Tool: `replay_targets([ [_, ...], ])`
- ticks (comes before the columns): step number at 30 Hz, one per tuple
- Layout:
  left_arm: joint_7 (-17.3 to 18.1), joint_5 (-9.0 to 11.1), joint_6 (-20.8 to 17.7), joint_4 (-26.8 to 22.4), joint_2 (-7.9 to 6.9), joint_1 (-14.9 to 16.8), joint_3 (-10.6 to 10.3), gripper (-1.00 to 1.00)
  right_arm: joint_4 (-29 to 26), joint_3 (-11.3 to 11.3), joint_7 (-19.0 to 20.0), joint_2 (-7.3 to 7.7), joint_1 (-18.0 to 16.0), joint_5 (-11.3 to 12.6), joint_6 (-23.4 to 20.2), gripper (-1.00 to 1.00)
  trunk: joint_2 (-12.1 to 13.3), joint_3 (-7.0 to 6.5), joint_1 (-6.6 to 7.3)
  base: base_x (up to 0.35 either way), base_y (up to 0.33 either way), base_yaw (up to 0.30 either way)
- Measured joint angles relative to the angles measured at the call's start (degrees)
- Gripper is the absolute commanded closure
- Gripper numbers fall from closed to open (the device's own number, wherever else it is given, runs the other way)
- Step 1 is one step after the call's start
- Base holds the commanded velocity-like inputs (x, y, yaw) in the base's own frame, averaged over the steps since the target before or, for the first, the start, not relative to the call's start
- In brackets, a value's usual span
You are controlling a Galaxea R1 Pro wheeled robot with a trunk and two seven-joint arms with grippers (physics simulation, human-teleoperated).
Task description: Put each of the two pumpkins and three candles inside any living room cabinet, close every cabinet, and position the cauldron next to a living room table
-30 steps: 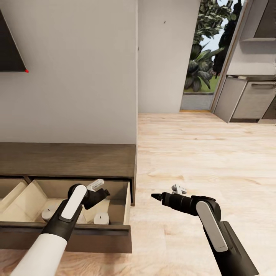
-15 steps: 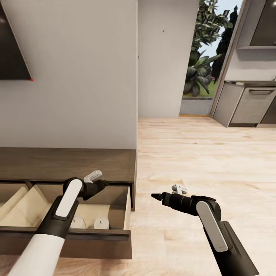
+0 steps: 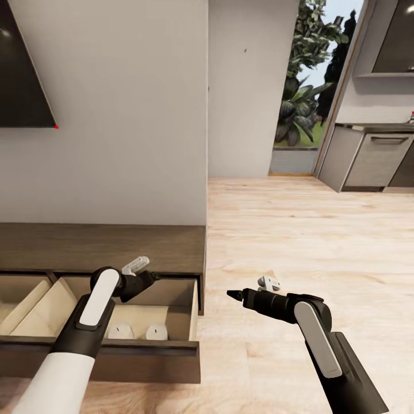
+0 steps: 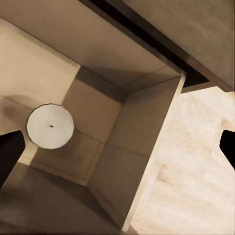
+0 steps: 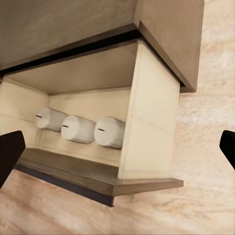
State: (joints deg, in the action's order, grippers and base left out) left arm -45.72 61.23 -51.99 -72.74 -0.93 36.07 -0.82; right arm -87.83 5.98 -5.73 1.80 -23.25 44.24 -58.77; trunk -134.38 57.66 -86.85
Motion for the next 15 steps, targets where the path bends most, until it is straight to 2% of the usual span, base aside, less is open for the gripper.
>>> replay_targets([
  [4, 0.03, 0.07, 0.00, -0.04, 0.04, -0.09, 0.02, -1.00, 0.03, -0.06, 0.00, 0.00, 0.00, -0.04, 0.00, -1.00, 1.60, -0.72, 0.88, -0.028, 0.004, 0.000],
  [8, 0.08, 0.08, -0.01, -0.07, 0.08, -0.14, 0.02, -1.00, 0.07, -0.06, 0.00, 0.00, 0.00, -0.04, 0.01, -1.00, 3.21, -1.43, 1.73, -0.205, 0.059, 0.000],
  [15, 0.09, 0.09, -0.01, -0.08, 0.09, -0.16, 0.02, -1.00, 0.09, -0.01, 0.00, -0.01, 0.00, -0.05, 0.00, -1.00, 6.02, -2.69, 3.30, -0.062, 0.016, 0.000],
])
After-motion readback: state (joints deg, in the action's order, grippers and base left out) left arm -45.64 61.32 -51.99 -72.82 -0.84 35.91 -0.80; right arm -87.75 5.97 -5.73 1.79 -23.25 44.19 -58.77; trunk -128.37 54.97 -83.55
